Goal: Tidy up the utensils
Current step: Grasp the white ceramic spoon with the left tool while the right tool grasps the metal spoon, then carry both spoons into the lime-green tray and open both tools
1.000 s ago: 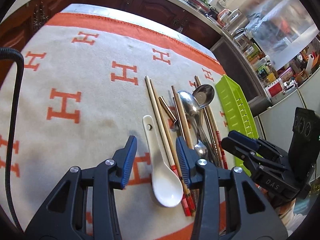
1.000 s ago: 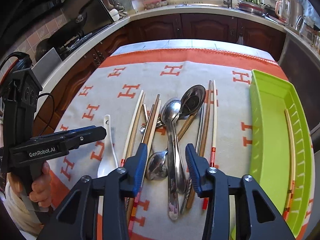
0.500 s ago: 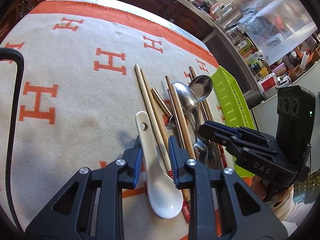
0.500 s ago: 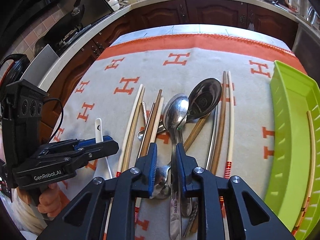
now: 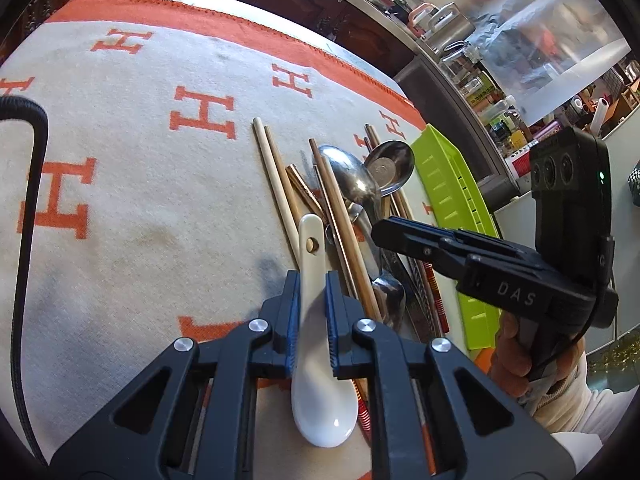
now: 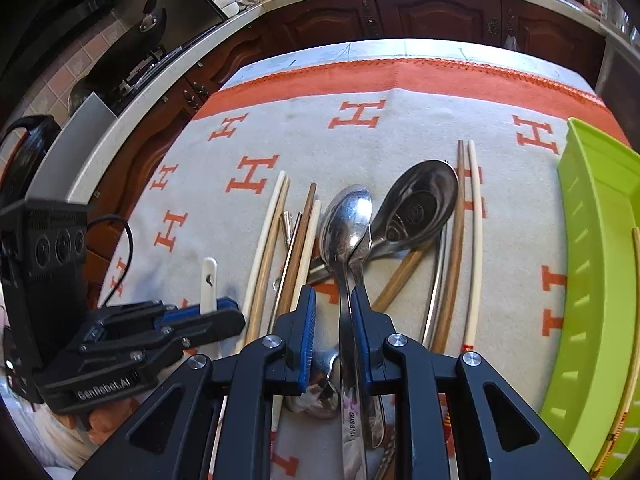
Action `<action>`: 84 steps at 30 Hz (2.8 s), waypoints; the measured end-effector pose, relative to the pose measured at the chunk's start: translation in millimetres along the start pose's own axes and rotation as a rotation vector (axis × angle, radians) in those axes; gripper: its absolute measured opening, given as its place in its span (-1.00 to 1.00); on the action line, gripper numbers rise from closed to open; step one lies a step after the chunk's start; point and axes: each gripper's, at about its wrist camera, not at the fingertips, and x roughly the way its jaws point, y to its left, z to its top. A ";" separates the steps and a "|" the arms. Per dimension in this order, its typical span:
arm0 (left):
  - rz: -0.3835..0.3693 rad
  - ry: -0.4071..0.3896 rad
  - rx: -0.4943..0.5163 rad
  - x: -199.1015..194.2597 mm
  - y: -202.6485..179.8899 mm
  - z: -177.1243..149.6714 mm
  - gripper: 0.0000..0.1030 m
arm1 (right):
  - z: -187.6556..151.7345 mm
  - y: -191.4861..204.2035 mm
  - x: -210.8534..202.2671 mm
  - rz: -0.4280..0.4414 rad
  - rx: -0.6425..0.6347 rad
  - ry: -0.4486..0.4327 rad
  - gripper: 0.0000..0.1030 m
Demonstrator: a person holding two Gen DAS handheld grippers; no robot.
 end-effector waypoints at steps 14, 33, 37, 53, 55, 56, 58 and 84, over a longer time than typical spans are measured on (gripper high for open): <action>-0.006 -0.011 -0.017 -5.4 8.0 -0.9 -0.83 | 6.9 -20.2 18.2 0.093 0.114 0.044 -0.88; 0.116 -0.066 -0.004 -26.5 -20.6 -11.5 -0.94 | -16.4 -6.2 -29.2 0.104 0.031 -0.062 -0.95; 0.123 -0.084 0.009 -38.7 -31.4 -15.4 -0.94 | -24.4 -9.5 -47.6 0.119 0.031 -0.085 -0.95; 0.067 -0.071 0.134 -53.3 -151.2 -7.3 -0.94 | -61.3 -83.1 -155.1 0.110 0.157 -0.238 -0.95; 0.055 -0.059 0.146 -47.1 -168.3 -1.8 -0.94 | -66.3 -97.5 -167.1 0.092 0.173 -0.254 -0.95; 0.052 -0.057 0.157 -43.1 -178.3 0.7 -0.94 | -68.3 -104.9 -172.2 0.081 0.182 -0.260 -0.95; 0.046 -0.053 0.177 -35.5 -196.1 4.7 -0.94 | -71.8 -120.5 -181.1 0.056 0.200 -0.268 -0.95; 0.060 0.156 0.294 119.7 -246.4 3.4 -0.92 | -51.2 -216.9 -127.0 -0.100 0.232 -0.144 -0.94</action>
